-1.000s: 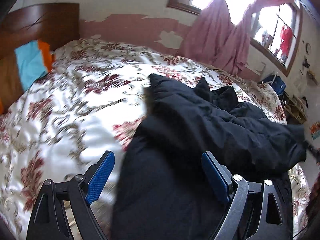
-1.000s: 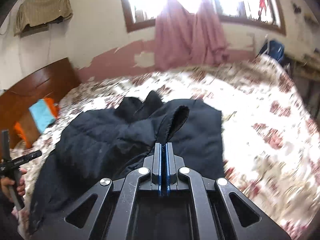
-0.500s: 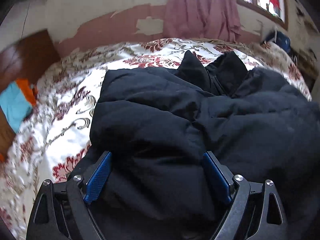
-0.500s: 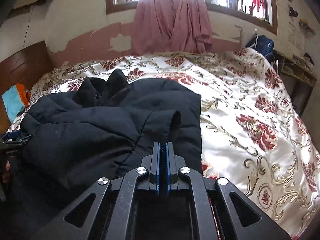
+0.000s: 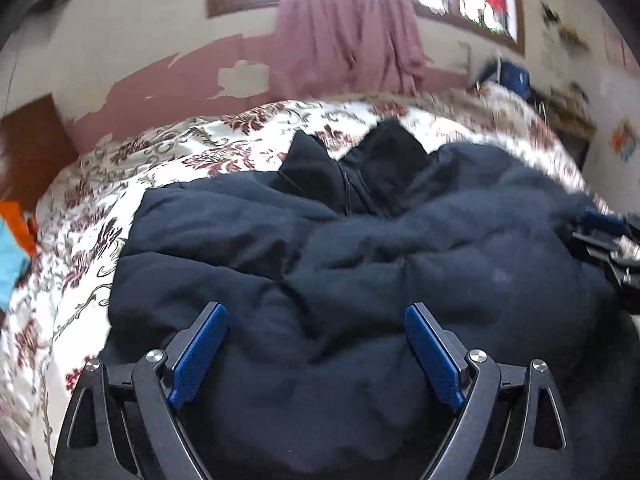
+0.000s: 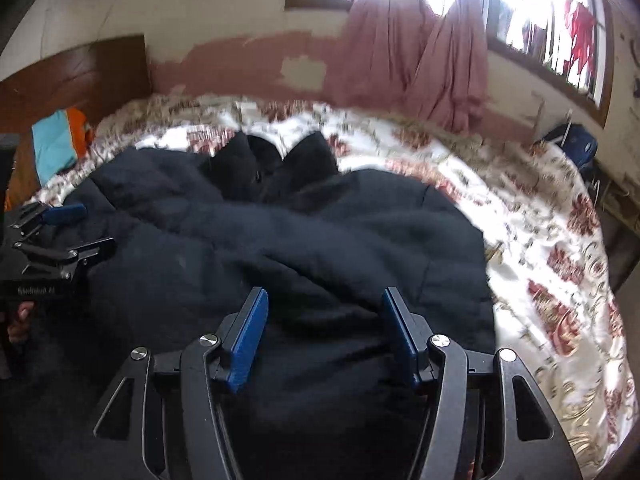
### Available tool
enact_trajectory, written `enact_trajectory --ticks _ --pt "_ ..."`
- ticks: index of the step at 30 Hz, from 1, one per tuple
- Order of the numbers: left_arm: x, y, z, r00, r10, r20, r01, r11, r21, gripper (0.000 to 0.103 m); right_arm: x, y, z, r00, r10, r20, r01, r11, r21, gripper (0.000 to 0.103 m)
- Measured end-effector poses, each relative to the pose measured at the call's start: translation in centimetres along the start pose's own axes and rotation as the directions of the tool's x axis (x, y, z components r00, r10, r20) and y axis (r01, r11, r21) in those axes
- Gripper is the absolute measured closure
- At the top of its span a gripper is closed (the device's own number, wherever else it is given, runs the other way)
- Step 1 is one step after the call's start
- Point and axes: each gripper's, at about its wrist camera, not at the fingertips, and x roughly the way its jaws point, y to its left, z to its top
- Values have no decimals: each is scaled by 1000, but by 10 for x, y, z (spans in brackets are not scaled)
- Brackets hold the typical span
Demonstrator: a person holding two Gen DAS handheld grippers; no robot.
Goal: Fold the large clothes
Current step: 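Lay the sleeve across the jacket body and open the left gripper, then grasp the jacket hem with both grippers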
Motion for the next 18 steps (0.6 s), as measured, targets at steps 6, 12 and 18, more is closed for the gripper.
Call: enact_trajectory --ticks 6,12,18 --pt "18 1 -14 1000 -10 -14 10 1000 19 11 23 -1 -18 999 42 -35 -41 999 27 50" --pt "22 -5 -21 999 36 -9 -35 998 61 10 32 9 -30 1000 1 -31 -1 1000 -12 49" --pt "12 19 14 994 -84 -75 87 995 39 10 11 -4 -1 995 84 -55 -87 995 -52 49"
